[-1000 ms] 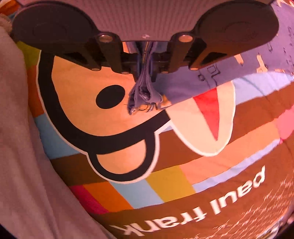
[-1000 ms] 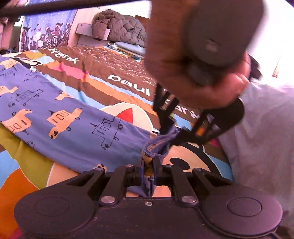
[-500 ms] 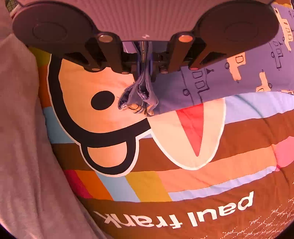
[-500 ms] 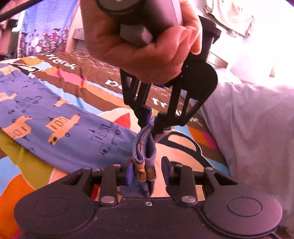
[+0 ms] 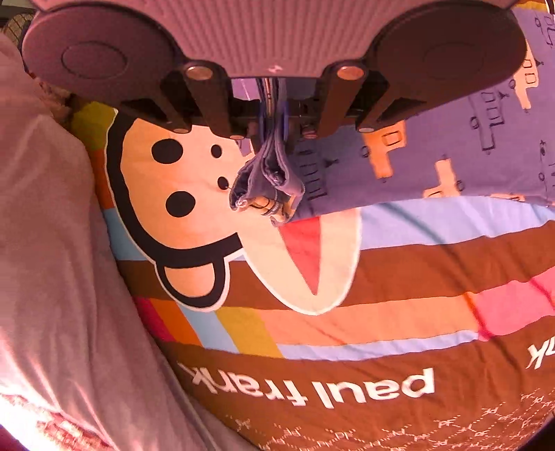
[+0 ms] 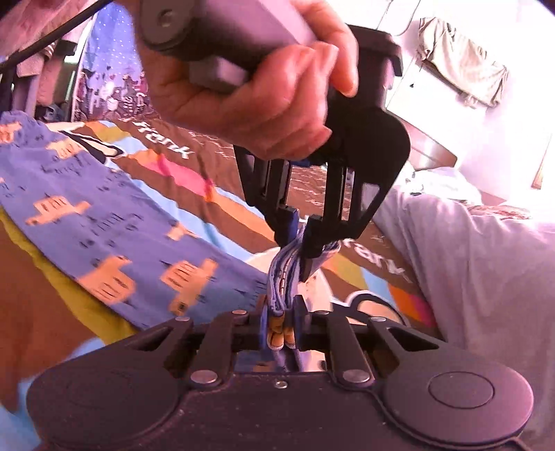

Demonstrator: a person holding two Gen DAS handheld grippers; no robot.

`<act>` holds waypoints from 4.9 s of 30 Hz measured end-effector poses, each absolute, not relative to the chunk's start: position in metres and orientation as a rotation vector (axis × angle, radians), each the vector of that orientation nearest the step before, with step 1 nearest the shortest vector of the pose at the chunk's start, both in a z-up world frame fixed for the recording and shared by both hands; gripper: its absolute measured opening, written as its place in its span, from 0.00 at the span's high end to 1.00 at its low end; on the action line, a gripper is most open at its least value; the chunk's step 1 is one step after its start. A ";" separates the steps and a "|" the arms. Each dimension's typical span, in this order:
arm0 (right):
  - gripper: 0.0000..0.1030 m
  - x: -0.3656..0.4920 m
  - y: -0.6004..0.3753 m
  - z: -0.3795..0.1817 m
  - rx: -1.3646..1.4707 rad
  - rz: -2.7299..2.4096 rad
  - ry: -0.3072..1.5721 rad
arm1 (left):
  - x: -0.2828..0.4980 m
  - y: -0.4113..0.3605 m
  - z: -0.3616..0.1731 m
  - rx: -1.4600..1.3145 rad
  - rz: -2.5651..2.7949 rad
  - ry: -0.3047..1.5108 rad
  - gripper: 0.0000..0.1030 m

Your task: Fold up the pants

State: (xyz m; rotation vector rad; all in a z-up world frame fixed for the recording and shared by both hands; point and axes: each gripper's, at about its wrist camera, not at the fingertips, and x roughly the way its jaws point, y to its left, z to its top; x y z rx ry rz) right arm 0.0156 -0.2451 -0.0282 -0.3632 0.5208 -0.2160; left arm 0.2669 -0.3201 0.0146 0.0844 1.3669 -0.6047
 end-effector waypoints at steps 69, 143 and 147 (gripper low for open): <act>0.88 0.096 -0.087 -0.043 -0.320 -0.050 0.714 | 0.277 -0.065 -0.041 -0.258 -0.641 1.115 0.90; 0.82 0.094 -0.193 -0.066 -0.271 0.007 0.778 | 0.187 0.006 -0.051 0.053 -0.276 0.824 0.22; 0.78 0.089 -0.194 -0.046 -0.205 0.011 0.758 | 0.178 0.037 -0.037 -0.124 -0.300 0.848 0.17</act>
